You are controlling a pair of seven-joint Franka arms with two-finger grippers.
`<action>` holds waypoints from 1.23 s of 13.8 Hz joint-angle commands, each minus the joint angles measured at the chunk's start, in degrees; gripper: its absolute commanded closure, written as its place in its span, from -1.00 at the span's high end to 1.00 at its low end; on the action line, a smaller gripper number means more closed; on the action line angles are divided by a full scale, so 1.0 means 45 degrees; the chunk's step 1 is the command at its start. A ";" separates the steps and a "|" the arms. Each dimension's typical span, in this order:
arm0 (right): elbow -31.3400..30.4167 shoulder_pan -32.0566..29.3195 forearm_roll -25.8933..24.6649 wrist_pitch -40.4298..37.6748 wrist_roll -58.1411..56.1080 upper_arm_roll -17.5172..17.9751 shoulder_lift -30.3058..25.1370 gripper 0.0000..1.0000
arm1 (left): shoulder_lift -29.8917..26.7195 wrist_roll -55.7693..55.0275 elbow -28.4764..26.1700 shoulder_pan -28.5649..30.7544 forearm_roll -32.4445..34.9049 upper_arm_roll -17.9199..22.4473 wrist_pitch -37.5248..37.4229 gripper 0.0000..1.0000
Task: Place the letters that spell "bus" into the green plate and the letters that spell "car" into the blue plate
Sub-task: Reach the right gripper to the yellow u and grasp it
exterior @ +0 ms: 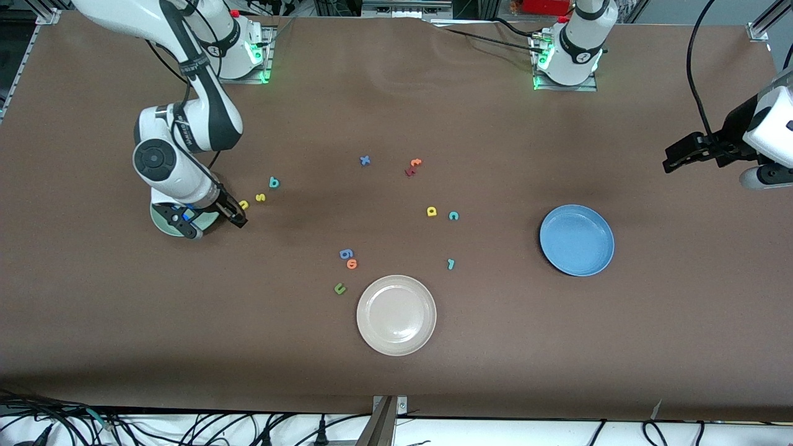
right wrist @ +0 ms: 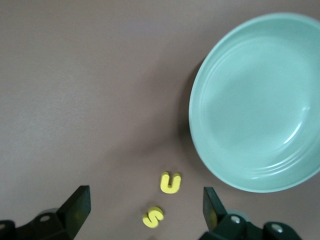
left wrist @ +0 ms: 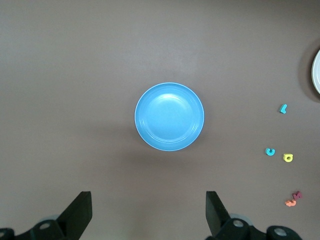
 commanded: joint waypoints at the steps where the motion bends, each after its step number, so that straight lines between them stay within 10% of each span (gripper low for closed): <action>1: -0.0853 0.0032 -0.0030 0.1384 0.1003 0.0066 0.0046 0.99 | 0.0005 -0.0046 0.0168 0.0006 0.0402 -0.0004 -0.0004 1.00; 14: -0.2653 0.0032 -0.0030 0.3712 0.1786 0.0086 0.0475 0.97 | 0.0005 -0.0065 0.0168 -0.0014 0.0401 -0.0004 0.0016 1.00; 17: -0.2653 0.0032 -0.0030 0.3927 0.1786 0.0086 0.0690 0.58 | 0.0005 -0.0065 0.0168 0.0006 0.0401 -0.0004 -0.0004 1.00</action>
